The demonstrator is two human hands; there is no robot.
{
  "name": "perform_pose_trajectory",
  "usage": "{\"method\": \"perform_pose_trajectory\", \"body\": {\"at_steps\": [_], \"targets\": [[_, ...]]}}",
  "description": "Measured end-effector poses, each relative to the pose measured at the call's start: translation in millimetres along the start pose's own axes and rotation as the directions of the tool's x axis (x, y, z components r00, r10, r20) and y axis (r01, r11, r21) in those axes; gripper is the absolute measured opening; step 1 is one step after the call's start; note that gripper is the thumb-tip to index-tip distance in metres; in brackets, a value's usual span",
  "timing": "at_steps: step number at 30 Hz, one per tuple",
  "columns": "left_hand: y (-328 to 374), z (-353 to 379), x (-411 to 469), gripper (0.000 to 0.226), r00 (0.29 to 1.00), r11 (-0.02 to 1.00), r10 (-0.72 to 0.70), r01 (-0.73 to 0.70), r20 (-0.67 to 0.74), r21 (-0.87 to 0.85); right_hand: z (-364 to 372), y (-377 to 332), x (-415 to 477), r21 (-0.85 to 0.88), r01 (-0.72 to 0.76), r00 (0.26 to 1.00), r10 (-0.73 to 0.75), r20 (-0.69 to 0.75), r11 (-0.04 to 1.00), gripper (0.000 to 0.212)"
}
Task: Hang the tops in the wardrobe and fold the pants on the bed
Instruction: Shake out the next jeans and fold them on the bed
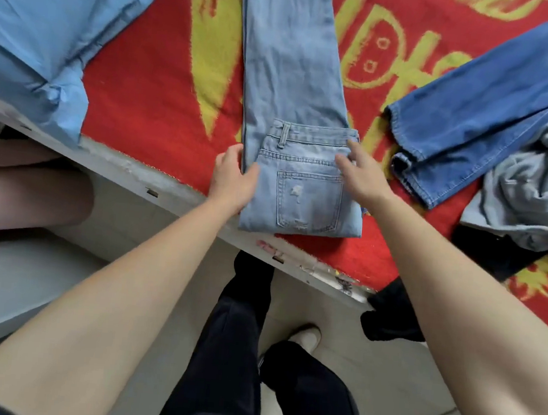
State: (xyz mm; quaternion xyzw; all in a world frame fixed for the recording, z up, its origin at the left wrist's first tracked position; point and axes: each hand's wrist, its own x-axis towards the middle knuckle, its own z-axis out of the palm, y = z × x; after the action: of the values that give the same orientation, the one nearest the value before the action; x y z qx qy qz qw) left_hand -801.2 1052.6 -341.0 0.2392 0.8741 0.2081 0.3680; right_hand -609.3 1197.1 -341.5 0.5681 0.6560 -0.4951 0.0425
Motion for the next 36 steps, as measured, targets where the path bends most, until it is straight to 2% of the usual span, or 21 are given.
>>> {"method": "perform_pose_trajectory", "body": {"at_steps": [2, 4, 5, 7, 9, 11, 14, 17, 19, 22, 25, 26, 27, 28, 29, 30, 31, 32, 33, 34, 36], "targets": [[-8, 11, 4, 0.054, 0.955, 0.902, 0.257, -0.291, 0.146, 0.318, 15, 14, 1, -0.430, 0.162, 0.984, -0.180, -0.002, 0.888, 0.053], [-7, 23, 10, 0.054, 0.918, 0.826, 0.322, -0.393, 0.233, 0.404, 30, 22, -2, -0.557, 0.195, 0.950, -0.296, -0.096, 0.807, 0.051], [-3, 28, 15, 0.054, 0.930, 0.854, 0.302, -0.362, 0.211, 0.373, 37, 23, -1, -0.522, 0.165, 0.937, -0.298, -0.182, 0.837, 0.050], [7, 37, 29, 0.053, 0.985, 0.961, 0.147, -0.164, 0.088, 0.223, 46, 19, 3, -0.359, 0.062, 0.920, -0.193, -0.341, 0.931, 0.049], [17, 42, 44, 0.047, 0.999, 0.987, 0.001, -0.007, 0.036, 0.159, 52, 13, 9, -0.256, -0.022, 0.909, -0.087, -0.408, 0.966, 0.047], [17, 43, 56, 0.041, 0.997, 0.980, -0.036, 0.021, 0.068, 0.199, 54, 7, 11, -0.260, -0.024, 0.907, -0.089, -0.411, 0.965, 0.044], [9, 38, 63, 0.036, 0.990, 0.983, -0.033, 0.007, 0.135, 0.185, 52, 1, 10, -0.280, 0.065, 0.901, -0.177, -0.396, 0.958, 0.044], [-4, 32, 53, 0.027, 0.998, 0.996, 0.013, -0.018, 0.059, 0.091, 53, 1, 11, -0.329, 0.186, 0.863, -0.314, -0.397, 0.926, 0.036], [-12, 32, 48, 0.028, 1.000, 0.995, 0.008, -0.008, 0.000, 0.098, 57, 5, 18, -0.385, 0.235, 0.859, -0.376, -0.348, 0.892, 0.033], [-19, 38, 56, 0.033, 0.997, 0.984, -0.075, 0.069, 0.026, 0.163, 59, 7, 36, -0.509, 0.177, 0.928, -0.315, -0.199, 0.842, 0.036], [-7, 35, 61, 0.032, 0.998, 0.958, -0.054, 0.064, -0.044, 0.281, 58, 7, 41, -0.617, 0.158, 0.940, -0.310, -0.146, 0.771, 0.037], [-5, 32, 57, 0.037, 0.995, 0.939, 0.034, 0.000, -0.093, 0.344, 57, 10, 34, -0.654, 0.161, 0.936, -0.325, -0.137, 0.739, 0.039], [-5, 29, 52, 0.043, 0.974, 0.902, 0.189, -0.123, -0.125, 0.414, 57, 14, 23, -0.686, 0.172, 0.929, -0.348, -0.126, 0.707, 0.043], [-7, 27, 46, 0.046, 0.908, 0.825, 0.398, -0.294, -0.128, 0.482, 58, 21, 10, -0.709, 0.203, 0.916, -0.387, -0.106, 0.676, 0.051], [-10, 26, 41, 0.045, 0.799, 0.706, 0.596, -0.474, -0.080, 0.526, 58, 30, -6, -0.724, 0.264, 0.892, -0.447, -0.067, 0.637, 0.059], [-13, 25, 38, 0.045, 0.689, 0.566, 0.725, -0.607, 0.014, 0.558, 58, 38, -21, -0.734, 0.347, 0.862, -0.507, 0.004, 0.584, 0.067], [-15, 25, 39, 0.049, 0.620, 0.449, 0.773, -0.683, 0.133, 0.576, 58, 46, -33, -0.730, 0.433, 0.835, -0.540, 0.104, 0.529, 0.074], [-15, 25, 40, 0.055, 0.620, 0.390, 0.741, -0.710, 0.258, 0.586, 59, 53, -43, -0.717, 0.499, 0.817, -0.540, 0.201, 0.487, 0.081], [-14, 26, 42, 0.060, 0.668, 0.392, 0.649, -0.704, 0.364, 0.592, 63, 57, -49, -0.709, 0.529, 0.815, -0.513, 0.271, 0.465, 0.085], [-12, 28, 47, 0.064, 0.721, 0.423, 0.543, -0.677, 0.430, 0.602, 68, 57, -51, -0.717, 0.525, 0.824, -0.483, 0.295, 0.458, 0.085], [-2, 34, 61, 0.070, 0.778, 0.450, 0.413, -0.626, 0.474, 0.637, 78, 49, -47, -0.767, 0.449, 0.865, -0.440, 0.243, 0.458, 0.071]]}}
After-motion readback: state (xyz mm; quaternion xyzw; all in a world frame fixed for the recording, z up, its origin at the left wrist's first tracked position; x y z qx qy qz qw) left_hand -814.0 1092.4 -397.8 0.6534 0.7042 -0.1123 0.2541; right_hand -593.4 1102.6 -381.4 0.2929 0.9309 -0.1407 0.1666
